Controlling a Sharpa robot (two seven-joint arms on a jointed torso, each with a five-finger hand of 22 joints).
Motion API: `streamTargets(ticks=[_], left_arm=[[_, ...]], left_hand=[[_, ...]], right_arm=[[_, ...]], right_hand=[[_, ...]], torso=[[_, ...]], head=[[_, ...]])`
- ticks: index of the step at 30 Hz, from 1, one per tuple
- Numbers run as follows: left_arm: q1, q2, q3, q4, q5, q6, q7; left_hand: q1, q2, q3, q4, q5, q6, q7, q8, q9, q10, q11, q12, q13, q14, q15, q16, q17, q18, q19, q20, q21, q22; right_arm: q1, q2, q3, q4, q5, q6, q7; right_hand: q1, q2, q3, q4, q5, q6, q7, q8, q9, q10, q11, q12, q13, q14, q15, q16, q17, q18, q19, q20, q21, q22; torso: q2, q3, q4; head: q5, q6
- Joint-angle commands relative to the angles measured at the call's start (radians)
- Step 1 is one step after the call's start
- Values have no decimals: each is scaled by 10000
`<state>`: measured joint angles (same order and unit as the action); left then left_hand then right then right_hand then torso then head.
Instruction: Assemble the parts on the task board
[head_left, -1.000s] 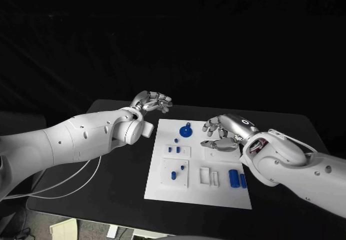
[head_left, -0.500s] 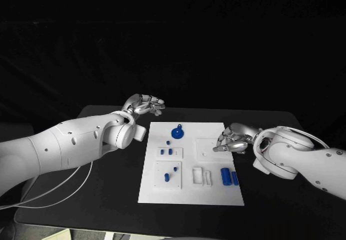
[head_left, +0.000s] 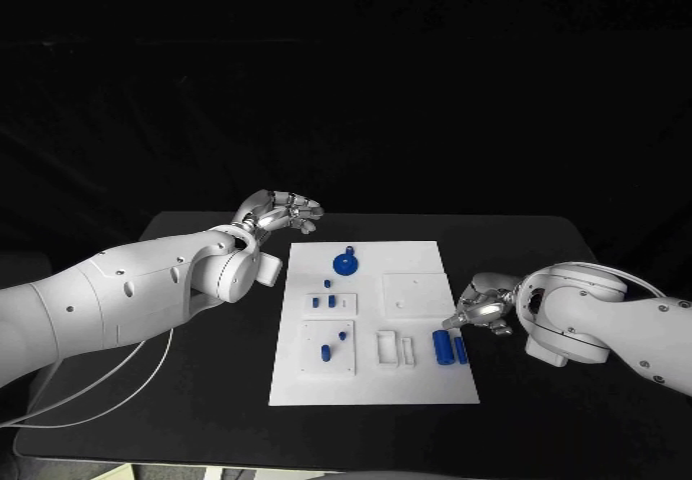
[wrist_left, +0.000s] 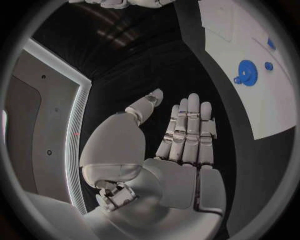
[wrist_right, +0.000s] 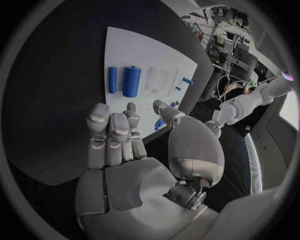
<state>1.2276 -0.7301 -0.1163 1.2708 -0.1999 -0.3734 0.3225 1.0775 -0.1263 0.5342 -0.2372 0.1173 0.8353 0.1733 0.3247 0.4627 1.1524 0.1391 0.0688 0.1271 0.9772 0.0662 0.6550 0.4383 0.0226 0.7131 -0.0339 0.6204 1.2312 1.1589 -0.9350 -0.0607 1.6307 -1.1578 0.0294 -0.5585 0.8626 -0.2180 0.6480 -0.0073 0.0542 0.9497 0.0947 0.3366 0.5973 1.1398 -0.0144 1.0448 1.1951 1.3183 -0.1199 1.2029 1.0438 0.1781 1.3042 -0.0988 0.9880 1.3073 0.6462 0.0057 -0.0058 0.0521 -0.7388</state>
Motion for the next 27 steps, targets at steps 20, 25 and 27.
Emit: streamTargets(ticks=[20, 25, 27], left_arm=[[-9, -42, -24, 107, 150, 406, 365], [-9, -55, -28, 109, 150, 408, 361], [-9, -55, -28, 116, 153, 421, 361]], left_hand=[[-1815, 60, -1455, 240, -536, -175, 14, 28, -136, -32, -11, 45, -52, 25, 21, -374, 224, 239, 50, 19, -441, -37], [-1818, 65, -1456, 240, -536, -175, 13, 28, -138, -33, -10, 44, -53, 27, 20, -378, 227, 242, 51, 19, -445, -37], [-1820, 69, -1456, 241, -536, -175, 13, 28, -139, -34, -9, 43, -54, 27, 20, -380, 228, 242, 52, 19, -447, -37]], right_arm=[[-37, 435, -730, -330, 155, 360, -452], [-131, 690, -801, -473, 166, 111, -406], [-174, 812, -822, -575, 114, 67, -408]], right_hand=[[-609, 32, -120, 163, -50, 13, 34, -81, 32, -54, 2, 57, 101, -47, -23, 104, 85, 837, -118, -42, 229, 241], [-654, 18, -126, 152, -50, 17, 33, -92, 36, -49, 0, 60, 113, -48, -24, 112, 94, 837, -133, -42, 255, 239], [-665, 9, -127, 148, -50, 17, 33, -95, 37, -50, 1, 59, 116, -48, -24, 113, 95, 837, -137, -42, 262, 238]], torso=[[-21, -55, 20], [-19, -45, 4], [-20, -46, 2]], head=[[-125, -145], [-86, -175], [-77, -191]])
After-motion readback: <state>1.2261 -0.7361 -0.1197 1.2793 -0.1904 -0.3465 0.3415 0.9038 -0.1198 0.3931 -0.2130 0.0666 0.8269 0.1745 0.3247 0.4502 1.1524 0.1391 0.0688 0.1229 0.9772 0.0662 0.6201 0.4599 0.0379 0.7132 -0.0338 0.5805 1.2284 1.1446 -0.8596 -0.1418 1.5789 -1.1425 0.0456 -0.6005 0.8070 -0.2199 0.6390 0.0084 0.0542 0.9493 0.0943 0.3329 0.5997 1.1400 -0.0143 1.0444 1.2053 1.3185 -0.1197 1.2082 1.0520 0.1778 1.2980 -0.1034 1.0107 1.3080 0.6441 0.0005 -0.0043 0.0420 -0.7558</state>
